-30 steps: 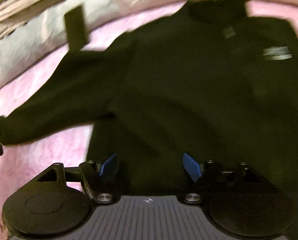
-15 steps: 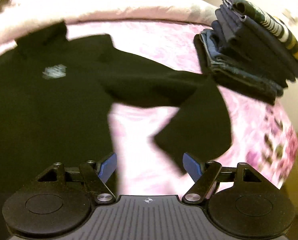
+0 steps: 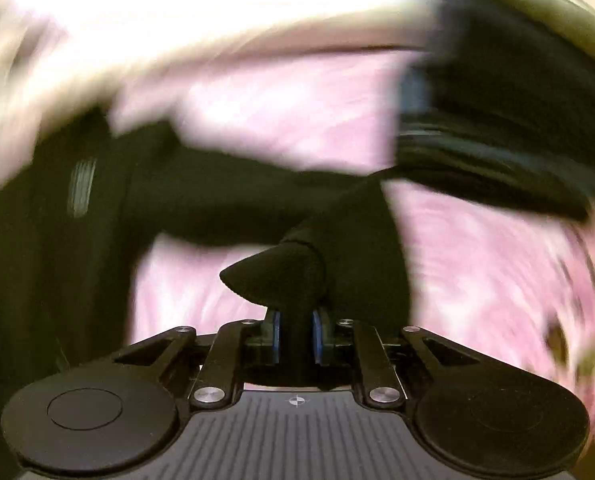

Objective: Fold clothes

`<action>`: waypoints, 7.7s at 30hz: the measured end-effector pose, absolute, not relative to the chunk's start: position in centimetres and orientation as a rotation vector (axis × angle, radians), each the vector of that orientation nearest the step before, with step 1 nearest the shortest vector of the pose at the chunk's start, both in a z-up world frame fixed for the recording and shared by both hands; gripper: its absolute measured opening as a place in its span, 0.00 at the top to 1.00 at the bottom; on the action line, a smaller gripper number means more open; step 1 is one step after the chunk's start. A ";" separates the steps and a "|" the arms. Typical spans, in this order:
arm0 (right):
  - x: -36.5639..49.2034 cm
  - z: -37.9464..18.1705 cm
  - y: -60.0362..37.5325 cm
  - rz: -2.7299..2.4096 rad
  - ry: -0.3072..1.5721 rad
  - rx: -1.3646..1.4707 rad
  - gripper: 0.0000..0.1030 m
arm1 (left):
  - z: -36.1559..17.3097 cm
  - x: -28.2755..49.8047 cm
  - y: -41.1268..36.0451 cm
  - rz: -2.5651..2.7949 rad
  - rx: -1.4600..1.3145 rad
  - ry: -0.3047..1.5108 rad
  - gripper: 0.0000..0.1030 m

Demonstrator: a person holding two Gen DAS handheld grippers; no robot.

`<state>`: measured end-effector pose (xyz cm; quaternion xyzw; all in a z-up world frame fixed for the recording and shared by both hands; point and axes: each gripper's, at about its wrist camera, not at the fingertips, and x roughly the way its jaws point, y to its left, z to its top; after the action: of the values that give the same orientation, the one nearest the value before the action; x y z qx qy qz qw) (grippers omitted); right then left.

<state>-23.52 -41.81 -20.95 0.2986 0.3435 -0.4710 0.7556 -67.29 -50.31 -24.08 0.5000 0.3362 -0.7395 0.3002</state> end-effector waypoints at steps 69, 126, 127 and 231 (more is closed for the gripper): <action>-6.2 -9.3 7.1 -0.993 1.005 0.671 0.22 | -13.5 -23.3 -16.8 -1.524 0.969 0.894 0.08; 13.2 -11.3 2.8 -0.414 0.996 0.180 0.22 | -10.5 -11.8 -19.7 -1.101 0.847 0.729 0.07; 14.4 -11.4 2.9 -0.393 0.989 0.164 0.22 | -10.5 -11.0 -19.6 -1.095 0.844 0.723 0.06; -27.6 -32.9 -40.5 -1.550 0.163 1.161 0.33 | -24.3 -37.1 -58.1 -1.844 1.264 0.472 0.07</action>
<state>-27.61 -40.52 -32.89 0.4933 0.0694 -0.6588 0.5638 -37.05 -58.14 -24.32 0.5031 0.1878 -0.7342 0.4153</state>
